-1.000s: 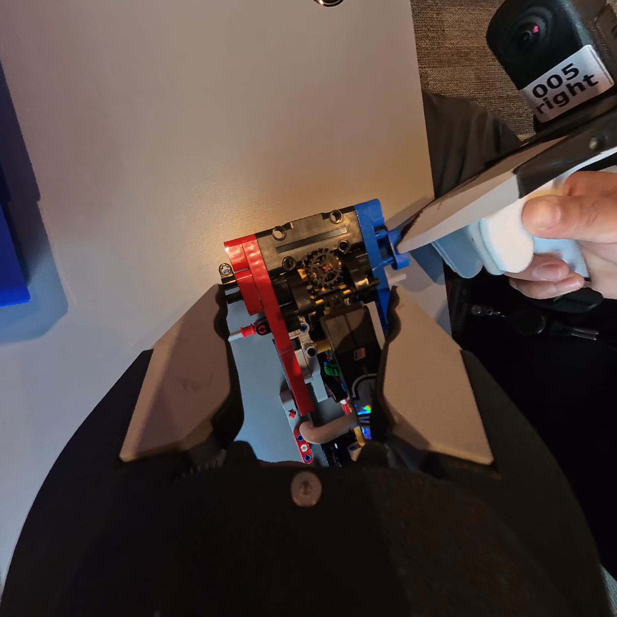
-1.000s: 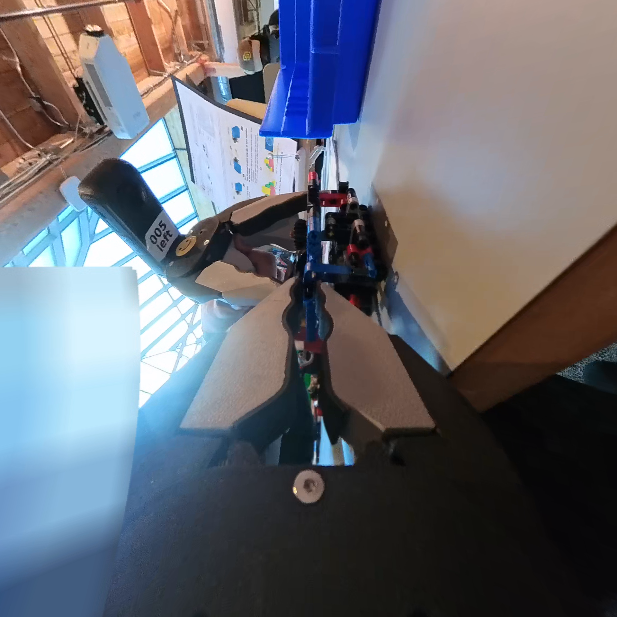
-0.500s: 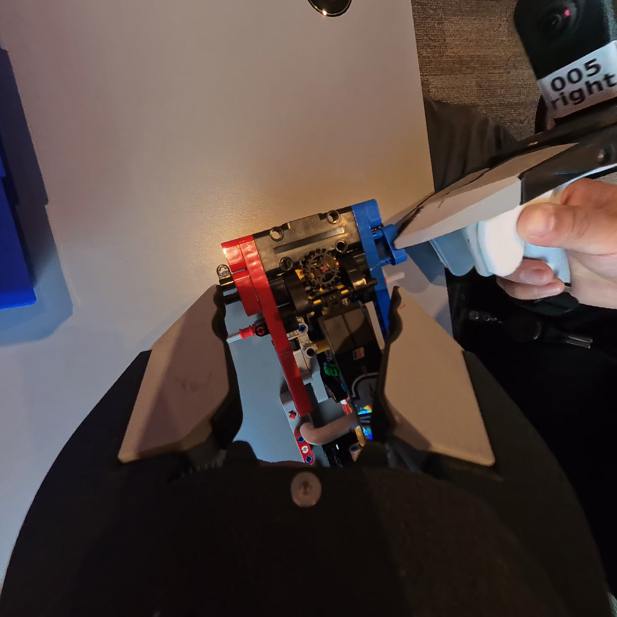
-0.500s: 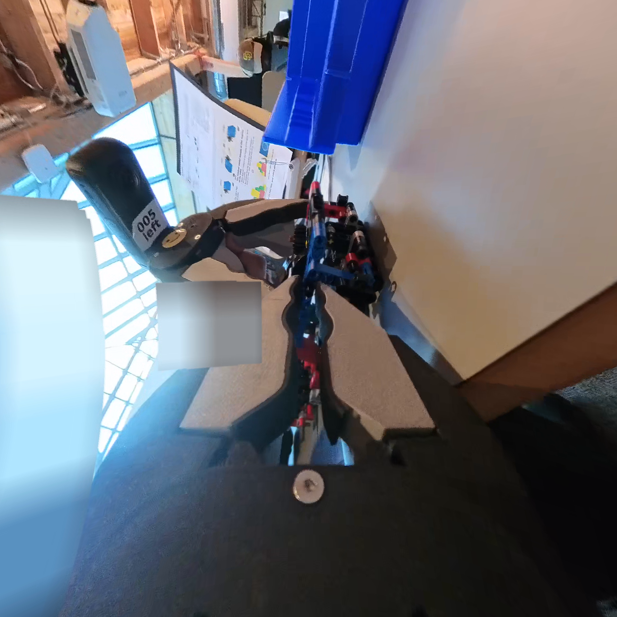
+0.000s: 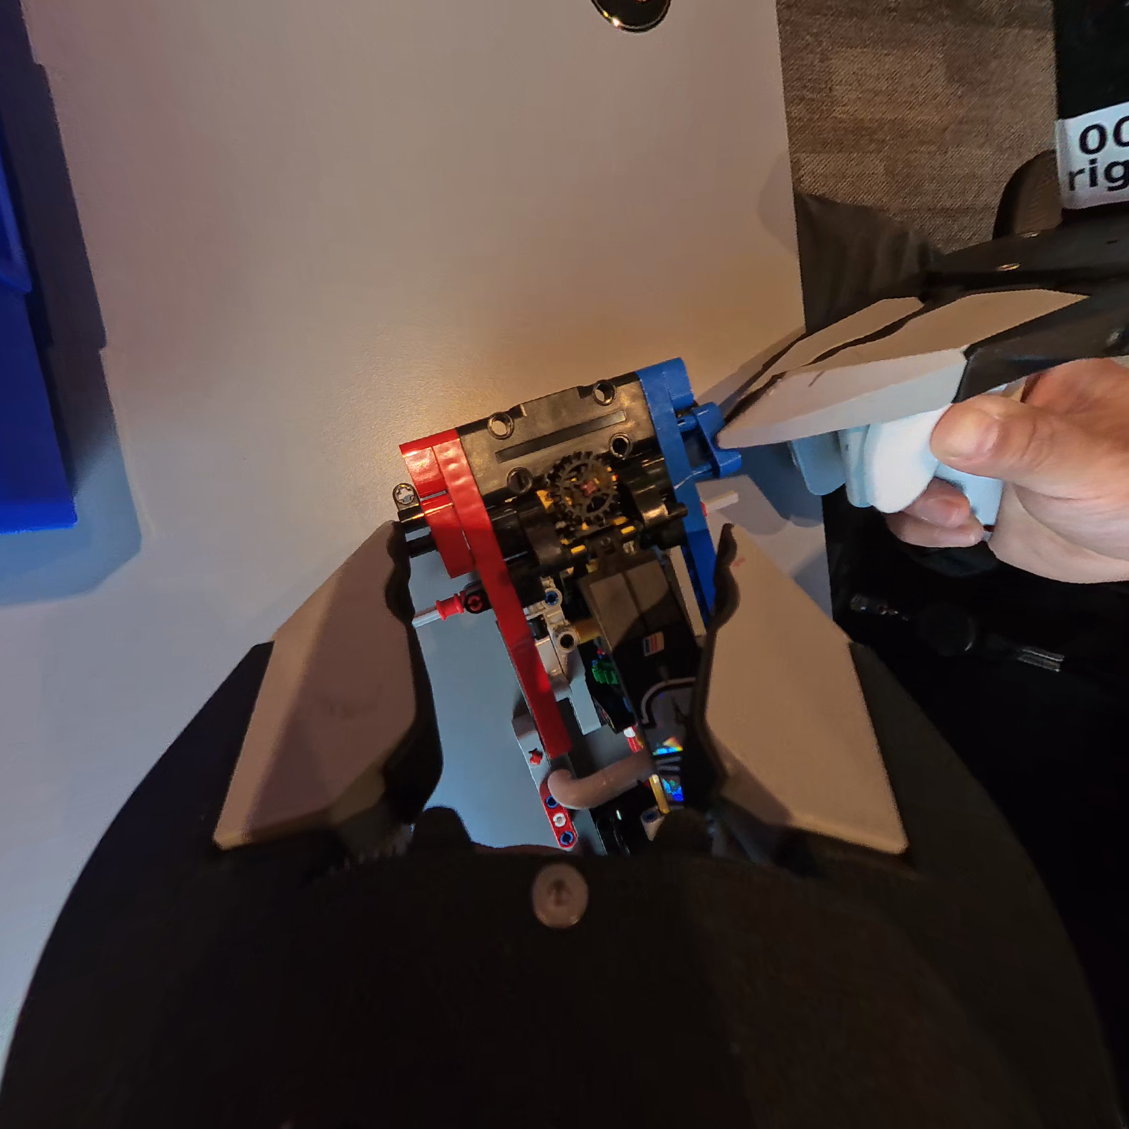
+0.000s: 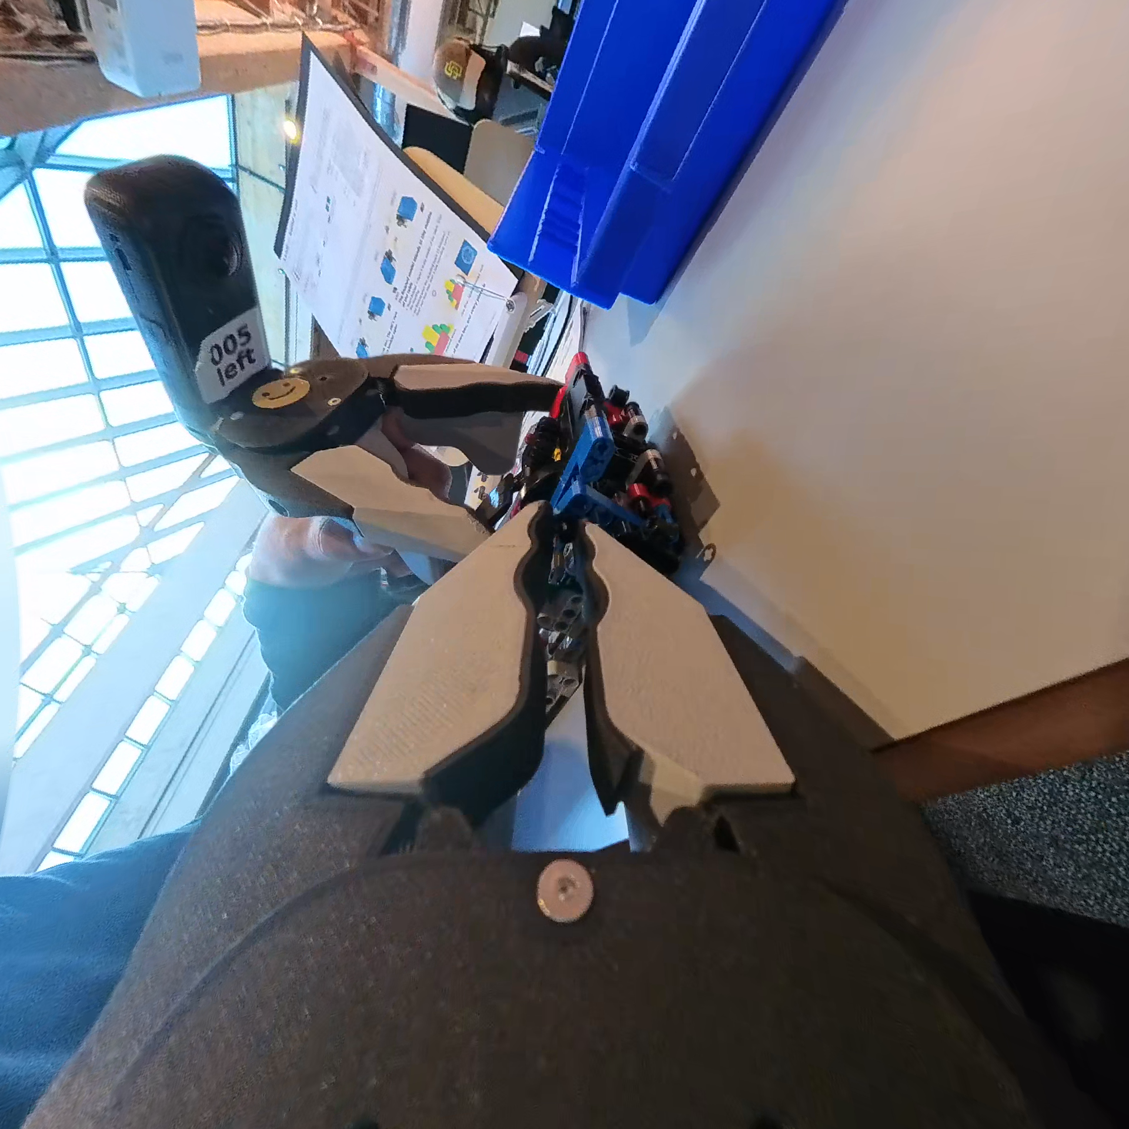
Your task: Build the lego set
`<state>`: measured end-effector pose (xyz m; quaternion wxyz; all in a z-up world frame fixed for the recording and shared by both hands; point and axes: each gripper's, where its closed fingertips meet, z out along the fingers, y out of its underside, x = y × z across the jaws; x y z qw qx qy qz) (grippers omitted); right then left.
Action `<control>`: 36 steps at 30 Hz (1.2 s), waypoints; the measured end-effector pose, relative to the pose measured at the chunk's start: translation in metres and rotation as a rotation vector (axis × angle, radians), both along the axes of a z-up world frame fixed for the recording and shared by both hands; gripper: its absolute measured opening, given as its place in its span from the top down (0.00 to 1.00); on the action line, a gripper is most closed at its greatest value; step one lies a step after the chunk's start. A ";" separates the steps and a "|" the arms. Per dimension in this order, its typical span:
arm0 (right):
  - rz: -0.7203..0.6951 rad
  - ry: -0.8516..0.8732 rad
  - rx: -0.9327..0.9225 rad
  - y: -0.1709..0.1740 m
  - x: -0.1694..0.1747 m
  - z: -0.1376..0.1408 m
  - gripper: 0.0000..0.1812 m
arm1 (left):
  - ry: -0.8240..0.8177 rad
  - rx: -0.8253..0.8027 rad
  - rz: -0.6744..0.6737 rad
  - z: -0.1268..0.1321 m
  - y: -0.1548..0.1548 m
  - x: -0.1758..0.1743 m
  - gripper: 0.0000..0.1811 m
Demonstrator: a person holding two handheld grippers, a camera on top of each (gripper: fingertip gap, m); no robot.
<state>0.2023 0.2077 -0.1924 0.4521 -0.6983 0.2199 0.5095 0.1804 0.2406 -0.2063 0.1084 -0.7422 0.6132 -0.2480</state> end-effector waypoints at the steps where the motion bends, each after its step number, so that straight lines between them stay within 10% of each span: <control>1: -0.003 0.015 -0.004 0.000 0.001 0.000 0.98 | -0.005 -0.001 0.001 0.000 0.000 0.000 0.46; 11: 0.098 -0.145 0.029 0.003 -0.003 -0.003 0.98 | 0.006 0.011 -0.004 -0.001 0.002 -0.001 0.44; 19: 0.081 0.096 -0.024 0.000 -0.001 -0.001 0.98 | 0.007 0.012 0.002 -0.001 0.001 0.001 0.45; 27: 0.066 -0.155 0.050 -0.002 -0.007 -0.002 0.98 | 0.013 0.097 0.008 -0.005 0.005 0.005 0.46; 36: 0.076 0.023 -0.001 0.000 -0.005 0.000 0.99 | 0.023 0.109 0.011 -0.006 0.007 0.003 0.45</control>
